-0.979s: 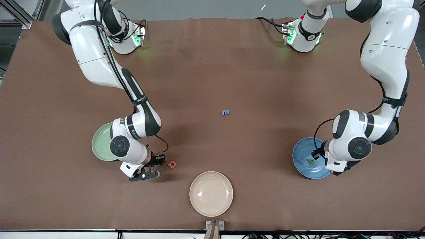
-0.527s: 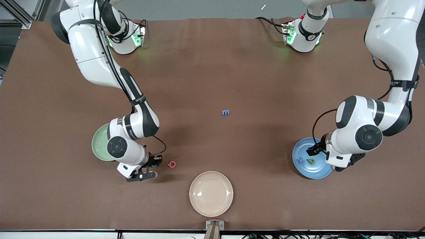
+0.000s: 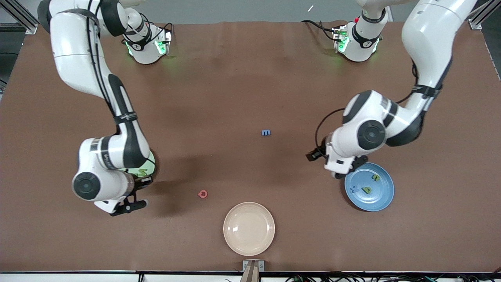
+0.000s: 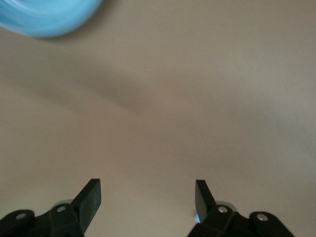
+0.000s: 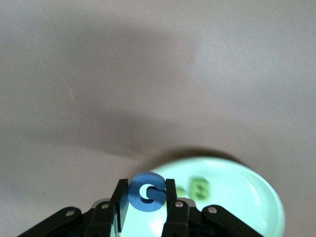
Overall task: Sort upper and lower case letters into plates
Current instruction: 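Carry the blue G onto the green plate with the right gripper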
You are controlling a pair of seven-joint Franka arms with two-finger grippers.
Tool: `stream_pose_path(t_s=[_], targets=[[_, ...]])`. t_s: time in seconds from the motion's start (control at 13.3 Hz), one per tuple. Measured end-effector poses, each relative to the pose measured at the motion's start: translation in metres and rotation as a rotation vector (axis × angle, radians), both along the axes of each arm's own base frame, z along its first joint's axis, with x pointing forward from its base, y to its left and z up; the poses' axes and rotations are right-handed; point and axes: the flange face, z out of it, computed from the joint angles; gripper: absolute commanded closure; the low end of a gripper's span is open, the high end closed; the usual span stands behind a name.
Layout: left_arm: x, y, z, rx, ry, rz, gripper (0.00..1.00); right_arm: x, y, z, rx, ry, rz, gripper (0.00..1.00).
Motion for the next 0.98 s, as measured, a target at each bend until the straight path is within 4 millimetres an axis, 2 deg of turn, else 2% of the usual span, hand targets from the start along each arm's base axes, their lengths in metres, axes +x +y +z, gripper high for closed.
stream_pose_path(t_s=[0.08, 0.15, 0.23, 0.45, 0.68, 0.83, 0.98], targets=[[-0.019, -0.024, -0.012, 0.012, -0.005, -0.035, 0.20, -0.004, -0.014, -0.003, 0.007, 0.034, 0.017, 0.66], [-0.038, -0.048, -0.022, 0.031, -0.007, -0.072, 0.22, -0.008, -0.024, -0.011, 0.012, 0.062, 0.028, 0.43], [-0.054, -0.069, -0.029, 0.046, -0.010, -0.105, 0.22, -0.013, -0.030, -0.021, 0.013, 0.084, 0.029, 0.30], [-0.077, -0.103, -0.053, 0.038, -0.053, -0.187, 0.28, -0.020, -0.031, -0.035, 0.016, 0.101, 0.027, 0.28], [-0.093, -0.126, -0.084, 0.024, -0.096, -0.276, 0.34, -0.007, -0.016, -0.027, 0.039, -0.008, 0.041, 0.28], [-0.104, -0.147, -0.098, 0.028, -0.112, -0.325, 0.34, 0.004, 0.016, -0.017, 0.062, -0.117, 0.026, 0.28], [-0.108, -0.165, -0.109, 0.032, -0.117, -0.339, 0.34, 0.005, 0.065, -0.008, 0.066, -0.197, -0.023, 0.28]])
